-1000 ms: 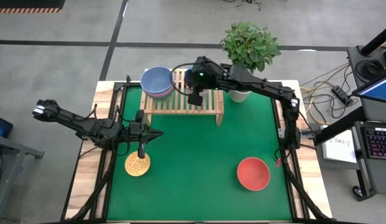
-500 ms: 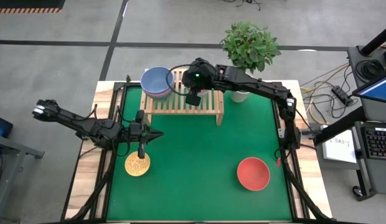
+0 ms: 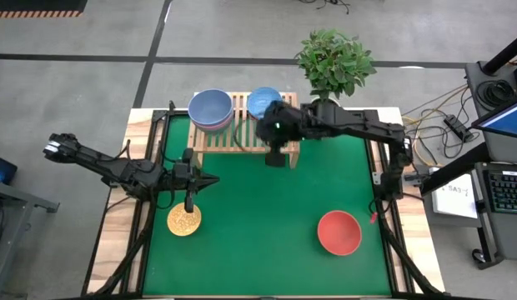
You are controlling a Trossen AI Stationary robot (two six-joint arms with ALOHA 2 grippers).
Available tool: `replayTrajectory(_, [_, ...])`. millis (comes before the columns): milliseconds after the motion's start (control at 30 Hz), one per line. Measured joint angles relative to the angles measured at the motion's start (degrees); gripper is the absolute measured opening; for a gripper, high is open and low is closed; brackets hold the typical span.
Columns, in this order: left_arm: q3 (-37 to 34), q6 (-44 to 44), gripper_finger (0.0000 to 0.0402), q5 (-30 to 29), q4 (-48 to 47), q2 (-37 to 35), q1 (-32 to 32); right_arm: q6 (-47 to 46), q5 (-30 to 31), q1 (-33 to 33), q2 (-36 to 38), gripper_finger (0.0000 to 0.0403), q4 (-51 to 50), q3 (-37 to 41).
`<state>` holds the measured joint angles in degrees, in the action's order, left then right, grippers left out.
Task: Place and stack bowls onto a shelf
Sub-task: Stack the big orange bowl on top of the big grey bowl on the shelf
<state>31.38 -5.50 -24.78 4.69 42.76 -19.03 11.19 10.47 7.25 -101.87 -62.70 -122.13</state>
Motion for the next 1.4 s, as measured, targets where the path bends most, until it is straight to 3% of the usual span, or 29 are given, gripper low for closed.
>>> replayTrajectory(333, [0.0, -2.1, 0.0, 0.0, -1.5, 0.0, 0.0, -7.4, 0.0, -10.3, 7.0, 0.0009, 3.8, 14.1])
replayTrajectory(567, [0.0, -2.1, 0.0, -0.1, -1.5, 0.9, 0.0, -23.2, -1.1, -15.9, 12.2, 0.0009, 5.6, 27.1])
replayTrajectory(833, [0.0, -1.5, 0.0, -0.2, -1.5, 2.5, 0.0, -53.2, -19.0, -19.4, 14.4, 0.0009, 2.6, 35.7])
replayTrajectory(900, [0.0, -1.2, 0.0, -0.2, -1.5, 2.6, 0.0, -59.4, -19.8, -21.1, 14.4, 0.0014, 1.5, 37.5])
replayTrajectory(1033, [0.0, -0.8, 0.0, -0.2, -1.5, 2.7, 0.0, -70.7, -21.7, -24.9, 14.4, 0.0045, -1.6, 41.3])
replayTrajectory(1200, [0.0, -0.6, 0.0, -0.2, -1.5, 2.8, 0.0, -82.4, -20.8, -28.3, 14.4, 0.0112, -1.7, 45.4])
replayTrajectory(1400, [0.0, 0.3, 0.0, -0.2, -1.5, 2.8, 0.0, -90.5, -21.0, -31.7, 12.0, 0.0181, -1.3, 48.8])
